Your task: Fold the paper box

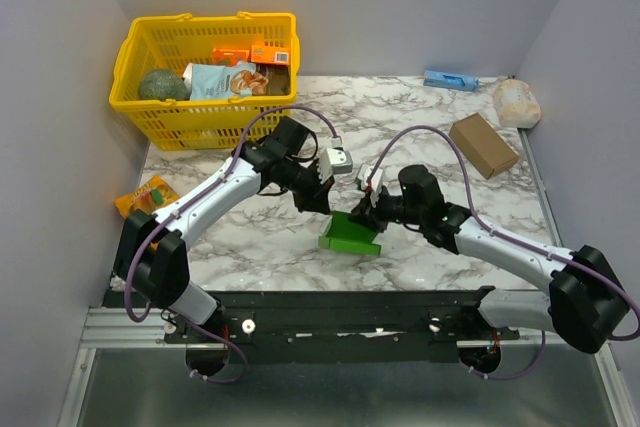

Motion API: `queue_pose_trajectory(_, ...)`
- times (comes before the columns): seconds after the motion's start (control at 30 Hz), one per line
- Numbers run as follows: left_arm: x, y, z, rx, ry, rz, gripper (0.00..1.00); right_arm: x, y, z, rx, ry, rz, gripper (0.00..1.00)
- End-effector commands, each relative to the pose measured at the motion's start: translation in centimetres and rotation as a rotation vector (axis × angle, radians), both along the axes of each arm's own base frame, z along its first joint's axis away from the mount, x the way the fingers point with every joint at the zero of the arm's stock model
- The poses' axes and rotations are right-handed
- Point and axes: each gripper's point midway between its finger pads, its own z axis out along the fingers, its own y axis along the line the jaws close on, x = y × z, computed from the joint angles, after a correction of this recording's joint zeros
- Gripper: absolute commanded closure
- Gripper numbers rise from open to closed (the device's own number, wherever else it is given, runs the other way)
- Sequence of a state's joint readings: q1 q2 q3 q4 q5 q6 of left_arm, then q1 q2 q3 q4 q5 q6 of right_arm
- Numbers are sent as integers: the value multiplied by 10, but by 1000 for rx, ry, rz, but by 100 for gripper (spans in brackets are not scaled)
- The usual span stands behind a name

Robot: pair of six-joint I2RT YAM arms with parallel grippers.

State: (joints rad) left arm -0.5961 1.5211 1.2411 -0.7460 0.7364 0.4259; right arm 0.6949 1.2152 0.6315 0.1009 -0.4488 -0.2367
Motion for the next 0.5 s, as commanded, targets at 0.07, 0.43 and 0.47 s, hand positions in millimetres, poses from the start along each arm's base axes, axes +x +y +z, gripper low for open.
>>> queue_pose_trajectory(0.07,-2,-3,11,-87,84,24,95,-29,14,1,-5,175,133,82)
queue_pose_trajectory(0.43,-6,3,38,-260,79,68,46,-40,20,16,14,279,163,100)
queue_pose_trajectory(0.47,-4,6,38,-260,78,81,36,-40,20,18,16,282,164,100)
